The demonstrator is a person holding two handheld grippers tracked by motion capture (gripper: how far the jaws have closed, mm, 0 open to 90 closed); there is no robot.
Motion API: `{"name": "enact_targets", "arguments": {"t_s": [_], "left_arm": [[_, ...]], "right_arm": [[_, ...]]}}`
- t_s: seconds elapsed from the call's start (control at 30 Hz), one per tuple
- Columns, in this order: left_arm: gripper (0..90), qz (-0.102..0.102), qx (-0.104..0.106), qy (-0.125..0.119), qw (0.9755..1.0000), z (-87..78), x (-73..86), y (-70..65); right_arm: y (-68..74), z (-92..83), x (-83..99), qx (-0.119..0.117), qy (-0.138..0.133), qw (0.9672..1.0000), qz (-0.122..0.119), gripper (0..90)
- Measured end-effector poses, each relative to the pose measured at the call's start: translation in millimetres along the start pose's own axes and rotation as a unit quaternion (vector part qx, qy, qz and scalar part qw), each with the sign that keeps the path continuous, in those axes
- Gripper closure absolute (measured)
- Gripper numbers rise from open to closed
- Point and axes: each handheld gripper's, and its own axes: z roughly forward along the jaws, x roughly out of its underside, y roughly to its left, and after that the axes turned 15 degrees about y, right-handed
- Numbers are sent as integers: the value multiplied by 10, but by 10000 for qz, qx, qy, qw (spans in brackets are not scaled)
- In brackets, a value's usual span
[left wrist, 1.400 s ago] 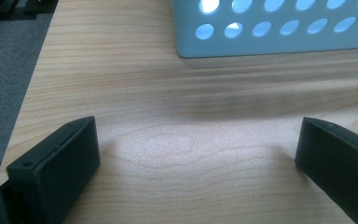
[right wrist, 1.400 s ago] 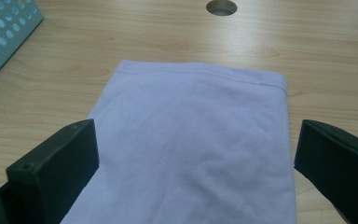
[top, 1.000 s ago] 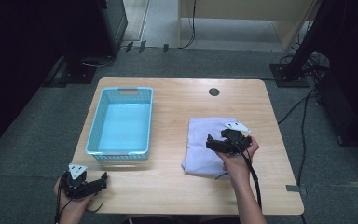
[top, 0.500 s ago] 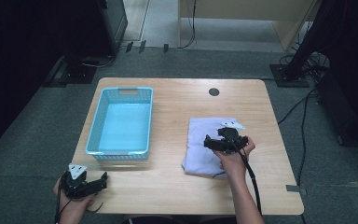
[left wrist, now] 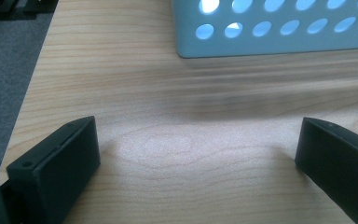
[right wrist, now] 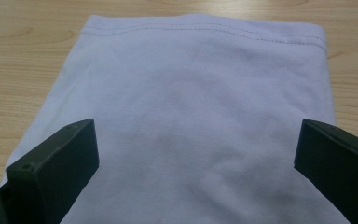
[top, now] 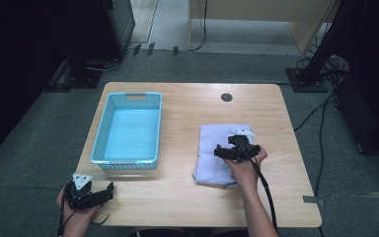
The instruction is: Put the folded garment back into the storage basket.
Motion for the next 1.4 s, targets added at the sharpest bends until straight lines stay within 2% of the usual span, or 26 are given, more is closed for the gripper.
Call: {"name": "enact_targets", "arguments": {"t_s": [0.17,0.33,0.77,0.9,1.03,1.4], "left_arm": [[0,-2,-1,-1,10000,0,0,0],[0,5,-2,0,10000,0,0,0],[0,-4,-1,-3,10000,1,0,-1],[0,-1,-1,-1,10000,0,0,0],[0,5,-2,0,10000,0,0,0],[0,4,-4,-2,10000,0,0,-1]], "right_arm": [[-4,44,-7,-37,44,9999,116,0],[15,93,-9,-122,119,9998,57,0],[40,204,22,-145,314,9994,53,0],[24,233,52,-202,308,9992,125,0],[14,264,84,-213,316,9992,94,0],[38,286,122,-70,213,9997,-45,0]]}}
